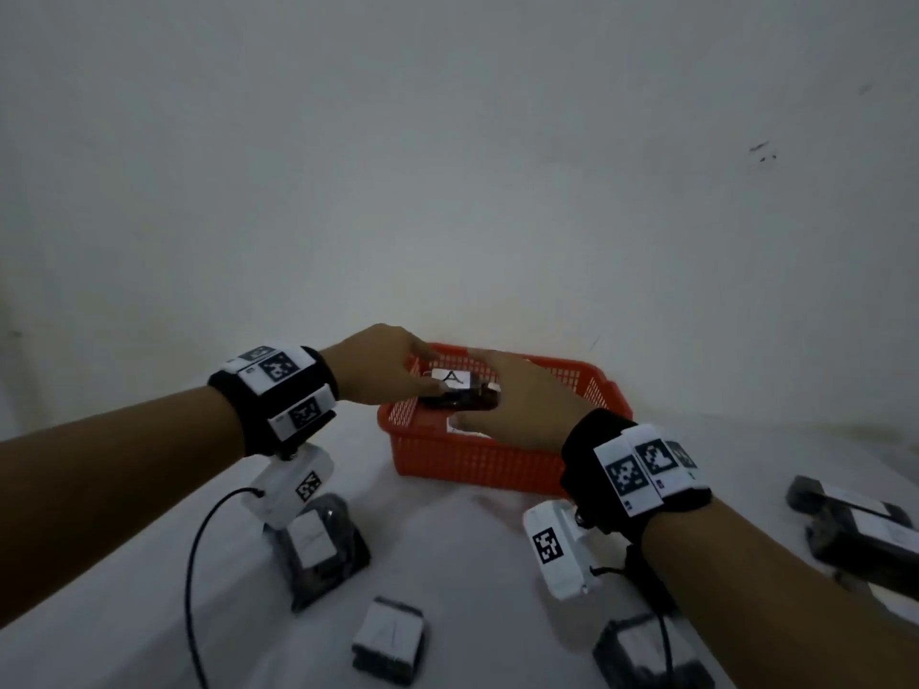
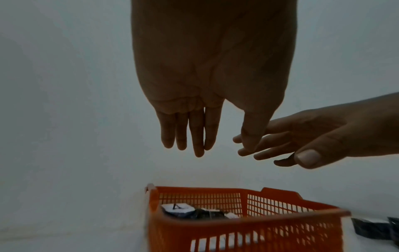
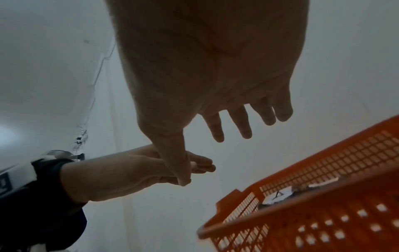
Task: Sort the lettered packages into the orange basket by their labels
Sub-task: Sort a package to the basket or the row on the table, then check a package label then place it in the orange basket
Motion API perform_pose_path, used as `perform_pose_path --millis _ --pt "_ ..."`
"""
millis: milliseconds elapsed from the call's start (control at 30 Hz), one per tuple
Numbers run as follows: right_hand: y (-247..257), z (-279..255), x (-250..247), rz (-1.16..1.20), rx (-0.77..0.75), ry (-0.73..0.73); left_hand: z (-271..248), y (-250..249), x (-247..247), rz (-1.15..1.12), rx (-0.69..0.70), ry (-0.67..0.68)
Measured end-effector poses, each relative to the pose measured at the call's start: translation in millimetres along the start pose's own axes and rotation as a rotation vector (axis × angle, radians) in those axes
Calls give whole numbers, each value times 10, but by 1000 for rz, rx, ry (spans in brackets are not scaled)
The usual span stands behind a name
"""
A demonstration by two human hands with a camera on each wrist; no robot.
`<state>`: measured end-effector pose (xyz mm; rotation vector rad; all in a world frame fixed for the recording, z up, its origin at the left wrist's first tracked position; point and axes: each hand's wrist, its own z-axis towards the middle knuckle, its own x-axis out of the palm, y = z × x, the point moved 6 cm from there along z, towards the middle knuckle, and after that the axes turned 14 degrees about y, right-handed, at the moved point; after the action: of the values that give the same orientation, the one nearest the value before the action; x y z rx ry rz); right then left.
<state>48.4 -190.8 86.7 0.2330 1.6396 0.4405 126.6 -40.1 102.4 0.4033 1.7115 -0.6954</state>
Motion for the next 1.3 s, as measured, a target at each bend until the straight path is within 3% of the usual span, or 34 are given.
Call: perform_pose_path --millis 267,700,1133,1200,1300 --pt "266 -119 916 7 1 72 -841 493 610 53 -105 86" --pt "666 -64 1821 -74 150 357 -994 902 1195 -10 -257 219" --pt "762 -92 1691 -10 167 240 -1079 892 1257 -155 -271 186" --pt "739 -154 1591 48 143 228 -1119 875 1238 -243 -237 186" --pt "700 -312 1383 136 81 201 -1173 806 1236 -593 -101 171"
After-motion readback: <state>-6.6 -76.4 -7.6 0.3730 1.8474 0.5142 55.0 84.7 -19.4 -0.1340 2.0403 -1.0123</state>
